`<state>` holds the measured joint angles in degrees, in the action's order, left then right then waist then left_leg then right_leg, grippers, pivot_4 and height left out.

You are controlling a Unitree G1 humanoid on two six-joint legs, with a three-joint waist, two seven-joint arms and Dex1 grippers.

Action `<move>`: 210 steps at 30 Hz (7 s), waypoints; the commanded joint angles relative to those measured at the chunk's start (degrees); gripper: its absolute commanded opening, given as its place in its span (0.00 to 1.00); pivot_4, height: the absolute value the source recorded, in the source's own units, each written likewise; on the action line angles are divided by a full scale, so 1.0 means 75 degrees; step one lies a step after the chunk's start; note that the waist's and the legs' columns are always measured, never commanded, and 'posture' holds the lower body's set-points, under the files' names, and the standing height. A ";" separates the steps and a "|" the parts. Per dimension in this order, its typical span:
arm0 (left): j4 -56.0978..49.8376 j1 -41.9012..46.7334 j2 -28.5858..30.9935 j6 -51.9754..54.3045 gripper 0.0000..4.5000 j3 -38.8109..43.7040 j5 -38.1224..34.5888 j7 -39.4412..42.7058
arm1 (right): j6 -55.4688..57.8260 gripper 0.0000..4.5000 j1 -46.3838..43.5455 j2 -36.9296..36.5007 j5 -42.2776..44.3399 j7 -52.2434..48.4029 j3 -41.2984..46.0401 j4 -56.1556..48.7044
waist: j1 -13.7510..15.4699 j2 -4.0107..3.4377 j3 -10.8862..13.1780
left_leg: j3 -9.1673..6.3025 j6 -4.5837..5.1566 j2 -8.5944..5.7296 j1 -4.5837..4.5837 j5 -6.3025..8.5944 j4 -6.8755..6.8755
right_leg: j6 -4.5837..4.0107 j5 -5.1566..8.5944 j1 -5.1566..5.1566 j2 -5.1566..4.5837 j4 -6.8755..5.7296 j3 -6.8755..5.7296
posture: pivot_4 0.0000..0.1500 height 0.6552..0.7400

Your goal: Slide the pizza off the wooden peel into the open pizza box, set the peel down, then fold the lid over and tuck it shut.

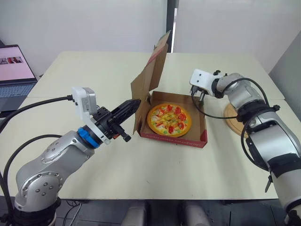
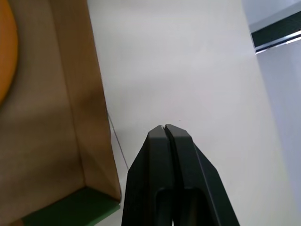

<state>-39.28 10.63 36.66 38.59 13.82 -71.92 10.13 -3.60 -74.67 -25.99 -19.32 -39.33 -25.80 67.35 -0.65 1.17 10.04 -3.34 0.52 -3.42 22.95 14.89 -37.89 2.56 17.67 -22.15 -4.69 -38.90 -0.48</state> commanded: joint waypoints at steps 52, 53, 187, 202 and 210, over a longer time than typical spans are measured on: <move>0.1201 -0.0069 0.0008 -0.0356 0.00 0.0526 0.1484 0.1393 | -0.1682 0.01 0.0014 -0.1262 -0.0798 -0.4634 0.0247 0.0191 | -0.0020 -0.0003 0.0001 | -0.0010 -0.0006 -0.0001 -0.0002 -0.0002 -0.0001 | -0.0001 0.0000 0.0001 0.0000 -0.0007 -0.0005 | 1.00 0.86; 0.1300 0.0004 0.0012 -0.0352 0.00 0.0518 0.1536 0.1462 | -0.1657 0.01 0.0056 -0.1282 -0.0702 -0.4841 0.0282 0.0070 | -0.0021 -0.0004 0.0001 | -0.0010 -0.0006 -0.0001 -0.0001 -0.0002 -0.0002 | -0.0001 0.0000 0.0000 0.0000 -0.0007 -0.0006 | 1.00 0.86; 0.5820 0.5637 -0.1039 0.1952 0.00 -0.0899 0.4968 0.4151 | 0.9736 0.01 0.4091 0.0827 0.5377 0.3948 0.4726 -1.2719 | 0.0020 0.0019 0.0007 | -0.0034 -0.0013 -0.0012 0.0013 -0.0008 -0.0007 | 0.0005 -0.0005 -0.0028 0.0003 -0.0056 -0.0012 | 1.00 0.86; 0.4207 0.4050 -0.0965 0.2495 0.00 -0.0179 0.4344 0.3778 | 1.0382 0.01 0.5533 0.1990 0.5328 0.4419 0.4369 -1.4549 | -0.0123 0.0017 0.0005 | -0.0030 -0.0013 -0.0013 0.0011 -0.0008 -0.0006 | 0.0004 -0.0004 -0.0062 0.0000 -0.0123 0.0001 | 1.00 0.86; 0.3377 0.3041 -0.1150 0.2845 0.00 0.0494 0.3662 0.3299 | 0.8704 0.01 0.7098 0.1594 0.5043 0.4169 0.3554 -1.5008 | -0.0156 0.0016 0.0004 | -0.0029 -0.0014 -0.0009 0.0004 -0.0008 -0.0005 | 0.0003 -0.0004 -0.0061 0.0004 -0.0128 0.0003 | 1.00 0.86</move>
<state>-10.07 33.46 28.91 59.67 16.44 -41.38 35.29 65.07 -22.19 -13.77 18.11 -6.13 3.73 -42.83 -1.82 1.29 10.07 -3.56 0.41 -3.49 22.96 14.83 -37.93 2.58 17.65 -22.60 -4.66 -39.87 -0.46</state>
